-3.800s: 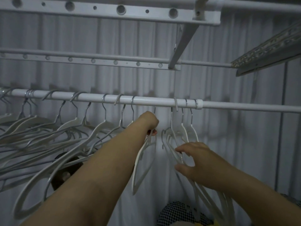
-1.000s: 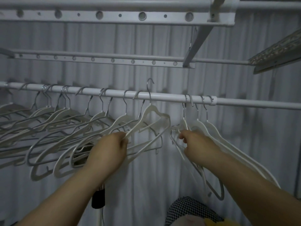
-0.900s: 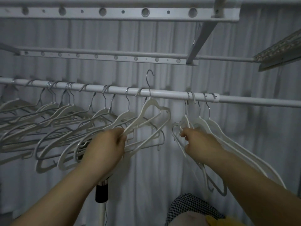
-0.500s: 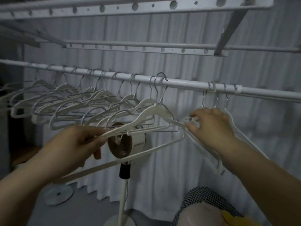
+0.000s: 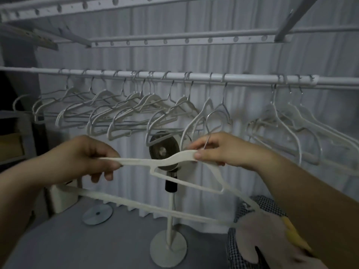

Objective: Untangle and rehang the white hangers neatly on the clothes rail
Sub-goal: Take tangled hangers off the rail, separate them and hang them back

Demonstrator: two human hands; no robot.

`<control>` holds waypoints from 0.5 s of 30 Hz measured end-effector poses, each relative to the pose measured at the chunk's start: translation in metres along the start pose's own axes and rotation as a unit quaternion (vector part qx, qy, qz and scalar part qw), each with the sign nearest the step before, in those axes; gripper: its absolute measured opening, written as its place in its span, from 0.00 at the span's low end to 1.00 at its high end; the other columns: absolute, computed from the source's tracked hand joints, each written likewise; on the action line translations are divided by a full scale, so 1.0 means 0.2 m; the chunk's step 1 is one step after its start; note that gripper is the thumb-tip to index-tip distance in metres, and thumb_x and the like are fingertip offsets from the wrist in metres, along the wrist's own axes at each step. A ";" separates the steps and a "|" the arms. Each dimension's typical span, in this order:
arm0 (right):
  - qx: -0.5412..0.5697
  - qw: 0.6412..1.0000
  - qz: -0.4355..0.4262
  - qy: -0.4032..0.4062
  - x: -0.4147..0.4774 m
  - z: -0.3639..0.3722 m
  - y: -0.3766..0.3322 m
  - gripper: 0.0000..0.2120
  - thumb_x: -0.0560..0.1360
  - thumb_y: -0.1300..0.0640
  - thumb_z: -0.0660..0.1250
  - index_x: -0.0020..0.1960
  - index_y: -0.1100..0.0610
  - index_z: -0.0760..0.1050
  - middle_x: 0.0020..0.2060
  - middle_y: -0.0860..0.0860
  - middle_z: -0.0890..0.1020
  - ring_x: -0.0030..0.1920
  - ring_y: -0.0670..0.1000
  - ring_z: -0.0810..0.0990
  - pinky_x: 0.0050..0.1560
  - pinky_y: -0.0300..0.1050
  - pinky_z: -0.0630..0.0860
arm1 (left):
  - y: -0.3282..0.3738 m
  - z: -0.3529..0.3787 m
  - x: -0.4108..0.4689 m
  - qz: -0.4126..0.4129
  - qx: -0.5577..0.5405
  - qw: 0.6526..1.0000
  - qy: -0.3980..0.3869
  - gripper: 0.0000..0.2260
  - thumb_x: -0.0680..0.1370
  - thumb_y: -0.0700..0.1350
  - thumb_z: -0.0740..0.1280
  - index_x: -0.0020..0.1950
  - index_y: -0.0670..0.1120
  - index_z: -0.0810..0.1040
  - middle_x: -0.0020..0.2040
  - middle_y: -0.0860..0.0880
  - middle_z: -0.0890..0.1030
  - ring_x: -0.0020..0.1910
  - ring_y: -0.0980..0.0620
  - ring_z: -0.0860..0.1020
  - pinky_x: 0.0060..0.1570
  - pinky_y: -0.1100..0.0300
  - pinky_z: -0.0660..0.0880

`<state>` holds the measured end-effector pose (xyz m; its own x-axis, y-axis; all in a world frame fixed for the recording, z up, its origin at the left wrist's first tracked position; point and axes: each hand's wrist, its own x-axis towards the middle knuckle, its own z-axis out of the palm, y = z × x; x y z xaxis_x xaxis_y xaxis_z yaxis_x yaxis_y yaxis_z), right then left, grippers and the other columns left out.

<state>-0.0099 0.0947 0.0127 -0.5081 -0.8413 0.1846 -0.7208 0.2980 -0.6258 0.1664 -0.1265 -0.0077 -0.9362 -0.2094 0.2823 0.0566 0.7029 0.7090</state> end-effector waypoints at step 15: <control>0.159 0.966 0.186 0.084 -0.05 0.51 -0.29 0.14 0.80 0.61 0.54 0.61 0.66 0.72 0.29 0.53 0.81 0.15 0.44 0.70 0.21 0.37 0.75 | -0.34 0.16 -0.08 0.039 0.010 0.999 -0.003 0.07 0.74 0.43 0.68 0.39 0.55 0.78 0.38 0.58 0.81 0.39 0.66 0.78 0.41 0.75 0.69</control>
<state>0.0839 0.0397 -0.0295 -0.7926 -0.6097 0.0049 -0.3059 0.3907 -0.8682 0.1672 -0.1482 -0.0810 -0.9312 -0.1500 0.3321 0.1219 0.7307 0.6717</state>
